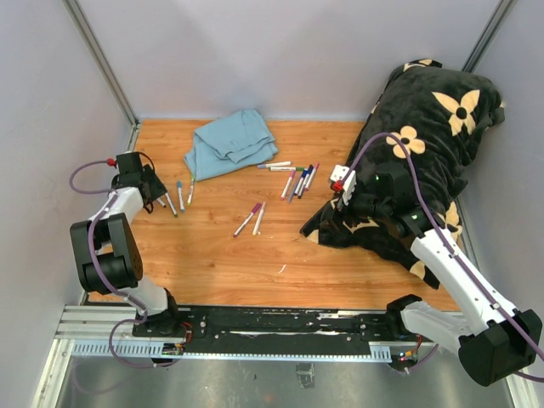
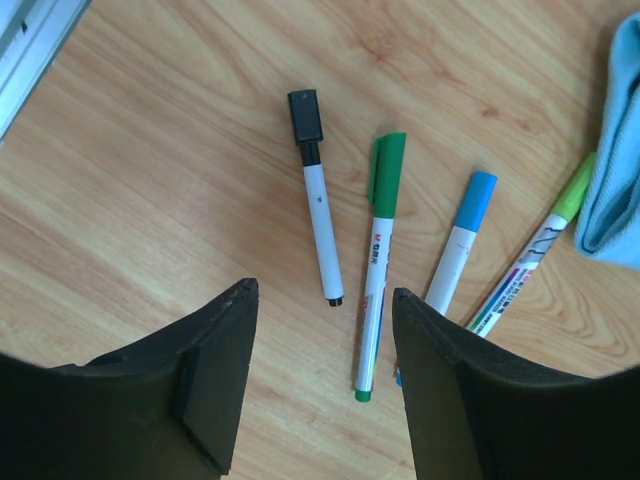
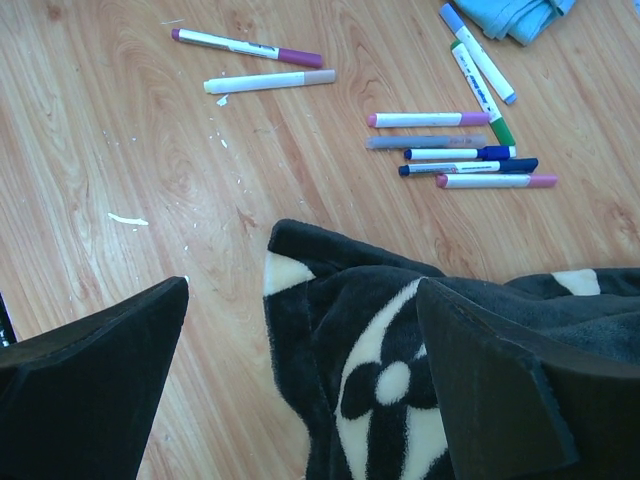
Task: Open the pen caps
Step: Pick up the pen from the center of the board.
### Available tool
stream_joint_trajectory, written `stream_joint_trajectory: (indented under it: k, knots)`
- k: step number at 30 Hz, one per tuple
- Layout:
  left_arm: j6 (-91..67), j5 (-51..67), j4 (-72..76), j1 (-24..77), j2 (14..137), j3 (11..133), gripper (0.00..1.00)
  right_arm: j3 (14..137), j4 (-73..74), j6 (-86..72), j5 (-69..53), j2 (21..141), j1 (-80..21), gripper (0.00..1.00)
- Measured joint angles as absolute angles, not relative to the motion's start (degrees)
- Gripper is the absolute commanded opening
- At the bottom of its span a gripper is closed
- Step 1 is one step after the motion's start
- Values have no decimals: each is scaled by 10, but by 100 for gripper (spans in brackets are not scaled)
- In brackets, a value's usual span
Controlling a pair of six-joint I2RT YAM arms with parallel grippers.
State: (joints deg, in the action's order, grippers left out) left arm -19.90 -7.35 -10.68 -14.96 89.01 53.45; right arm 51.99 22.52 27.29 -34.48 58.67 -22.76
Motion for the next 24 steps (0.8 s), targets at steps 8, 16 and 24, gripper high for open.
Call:
stream_joint_trajectory:
  k: [8,16,24]
  knots:
    - [-194,-66,-116,-162,944,566,40,519,225,273,-345,587,-232,98]
    - [-194,-55,-128,-164,1002,618,34,519,225,273,-346,587,-237,98]
    - [-194,-60,-139,-164,1036,634,35,519,225,273,-346,587,-239,98]
